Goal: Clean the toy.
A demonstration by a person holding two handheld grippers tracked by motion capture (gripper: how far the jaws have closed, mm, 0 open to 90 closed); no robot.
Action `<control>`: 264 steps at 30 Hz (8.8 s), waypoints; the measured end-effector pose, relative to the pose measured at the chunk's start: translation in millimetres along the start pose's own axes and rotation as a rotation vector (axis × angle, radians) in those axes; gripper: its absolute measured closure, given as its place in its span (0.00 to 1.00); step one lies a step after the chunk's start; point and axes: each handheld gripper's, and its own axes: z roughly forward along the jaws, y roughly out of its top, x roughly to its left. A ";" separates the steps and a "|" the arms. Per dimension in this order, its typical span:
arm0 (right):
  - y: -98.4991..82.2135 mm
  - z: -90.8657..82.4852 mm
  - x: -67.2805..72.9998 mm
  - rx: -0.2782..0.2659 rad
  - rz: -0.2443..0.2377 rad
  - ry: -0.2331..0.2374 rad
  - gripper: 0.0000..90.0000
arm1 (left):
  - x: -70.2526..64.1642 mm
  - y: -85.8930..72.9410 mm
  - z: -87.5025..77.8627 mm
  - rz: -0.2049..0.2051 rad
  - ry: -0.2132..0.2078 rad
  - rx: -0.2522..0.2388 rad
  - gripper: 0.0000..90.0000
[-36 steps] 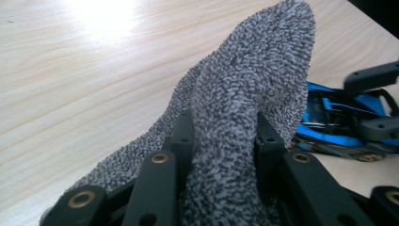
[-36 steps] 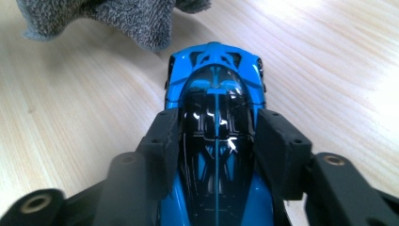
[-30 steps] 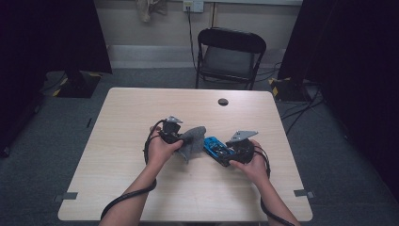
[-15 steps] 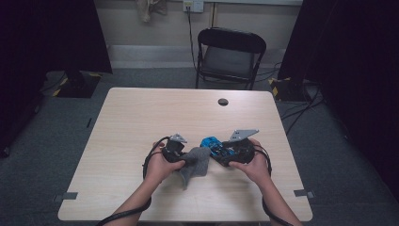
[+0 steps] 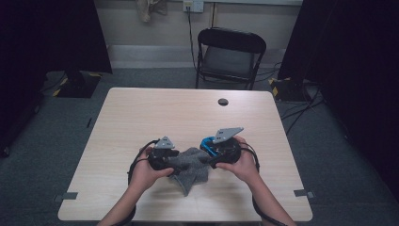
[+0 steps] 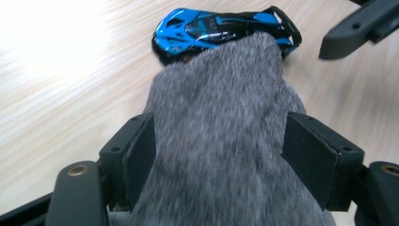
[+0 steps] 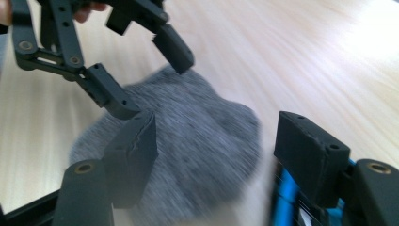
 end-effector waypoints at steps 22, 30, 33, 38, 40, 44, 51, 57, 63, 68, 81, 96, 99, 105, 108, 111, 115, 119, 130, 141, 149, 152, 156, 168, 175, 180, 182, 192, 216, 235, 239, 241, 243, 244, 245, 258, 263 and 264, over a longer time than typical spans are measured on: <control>-20.4 77.9 23.7 0.159 -0.028 0.060 0.43 | 22.7 -39.0 -24.9 -0.068 0.060 -0.035 0.29; -22.2 70.3 26.5 0.164 0.015 0.015 0.80 | 22.0 -35.1 -25.2 -0.063 0.077 -0.048 0.31; -21.7 69.3 26.2 0.163 0.062 0.016 0.82 | 22.2 -33.3 -25.0 -0.065 0.076 -0.058 0.31; -18.4 61.2 23.0 0.143 0.102 0.005 0.83 | 22.7 -30.4 -24.9 -0.061 0.084 -0.070 0.30; -15.3 54.0 19.8 0.125 0.124 0.011 0.84 | 23.0 -28.9 -25.1 -0.065 0.086 -0.079 0.29; -6.9 37.3 14.7 0.118 0.119 -0.019 0.84 | 21.7 -25.5 -23.9 -0.062 0.082 -0.082 0.27; -0.7 -2.9 1.1 0.090 0.131 -0.062 0.84 | 15.6 -13.4 -12.9 -0.048 0.069 -0.085 0.26; -15.3 -30.3 -11.0 0.087 0.161 -0.101 0.84 | 5.0 11.7 10.8 -0.003 0.053 -0.084 0.25; -38.6 -57.8 -24.5 0.058 0.238 -0.146 0.84 | -5.7 37.0 35.3 0.028 0.034 -0.086 0.24; -54.9 -77.2 -34.4 0.062 0.266 -0.193 0.84 | -14.3 53.8 57.9 0.051 0.020 -0.079 0.25; -101.6 -101.7 -54.0 0.078 0.374 -0.274 0.83 | -24.6 72.0 111.2 0.108 0.020 -0.024 0.26; -129.0 -87.3 -53.1 0.150 0.414 -0.309 0.83 | -25.6 71.3 137.3 0.118 0.041 -0.025 0.17; -130.2 -82.4 -51.9 0.164 0.413 -0.321 0.82 | -27.1 69.9 139.0 0.134 0.040 -0.030 0.13; -129.1 -79.5 -48.1 0.164 0.406 -0.325 0.82 | -28.1 69.5 146.0 0.122 0.049 -0.040 0.05; -127.6 -76.7 -44.0 0.160 0.395 -0.306 0.82 | -29.6 69.1 149.1 0.124 0.049 -0.048 0.01; -124.1 -72.3 -39.2 0.165 0.376 -0.292 0.82 | -29.8 68.4 150.4 0.125 0.047 -0.059 0.00; -121.1 -68.0 -32.8 0.165 0.364 -0.273 0.82 | -30.3 67.6 150.5 0.120 0.057 -0.067 0.00; -120.4 -66.0 -26.4 0.155 0.364 -0.251 0.82 | -31.5 68.9 151.0 0.110 0.066 -0.058 0.00; -121.3 -65.7 -14.0 0.147 0.350 -0.178 0.83 | -32.0 69.9 151.4 0.106 0.072 -0.053 0.00; -125.4 -89.8 -27.8 0.106 0.397 -0.191 0.83 | -30.1 69.7 149.8 0.104 0.067 -0.054 0.02; -114.0 -108.0 -30.1 0.039 0.373 -0.184 0.83 | -29.2 68.1 149.8 0.098 0.067 -0.073 0.03; -111.9 -109.9 -24.9 0.004 0.367 -0.131 0.83 | -29.0 68.2 149.7 0.100 0.068 -0.072 0.03; -114.2 -91.8 -13.4 0.080 0.328 -0.043 0.83 | -29.2 68.6 149.7 0.099 0.068 -0.068 0.03; -112.2 -55.1 -13.7 0.175 0.336 0.031 0.83 | -29.7 68.7 149.7 0.099 0.072 -0.067 0.03; -114.1 -57.9 -25.6 0.174 0.379 0.001 0.83 | -29.6 69.1 149.6 0.098 0.074 -0.063 0.03; -120.1 -63.1 -35.0 0.147 0.426 -0.026 0.83 | -29.6 69.0 149.6 0.095 0.074 -0.063 0.03; -121.8 -65.1 -38.0 0.143 0.441 -0.047 0.83 | -29.7 69.0 149.6 0.095 0.074 -0.063 0.03; -127.0 -74.8 -53.5 0.130 0.484 -0.213 0.83 | -30.0 68.8 149.7 0.096 0.075 -0.065 0.03; -119.2 -66.1 -25.8 0.141 0.472 -0.198 0.83 | -29.9 67.3 149.6 0.098 0.076 -0.075 0.03; -126.0 -81.1 -26.3 0.123 0.480 -0.251 0.84 | -30.3 67.4 149.6 0.096 0.077 -0.075 0.03; -125.6 -94.3 -30.3 0.090 0.481 -0.254 0.84 | -29.8 67.4 149.4 0.097 0.075 -0.074 0.03; -123.6 -100.0 -30.1 0.076 0.473 -0.256 0.84 | -29.9 67.3 149.4 0.096 0.076 -0.075 0.03; -121.0 -103.9 -29.1 0.047 0.454 -0.211 0.83 | -29.6 67.1 149.4 0.096 0.076 -0.077 0.03; -119.2 -104.9 -27.6 0.039 0.436 -0.189 0.83 | -29.2 67.0 149.3 0.098 0.077 -0.079 0.03; -117.2 -104.7 -25.1 0.033 0.410 -0.160 0.83 | -28.9 66.8 149.5 0.096 0.076 -0.083 0.03; -108.5 -50.3 5.2 0.186 0.298 0.100 0.83 | -31.8 67.4 149.9 0.096 0.077 -0.076 0.03; -109.4 -53.0 -12.7 0.194 0.355 0.053 0.83 | -32.0 67.6 149.8 0.096 0.079 -0.073 0.03; -110.4 -54.0 -16.0 0.189 0.368 0.049 0.83 | -31.9 67.3 149.8 0.096 0.078 -0.075 0.03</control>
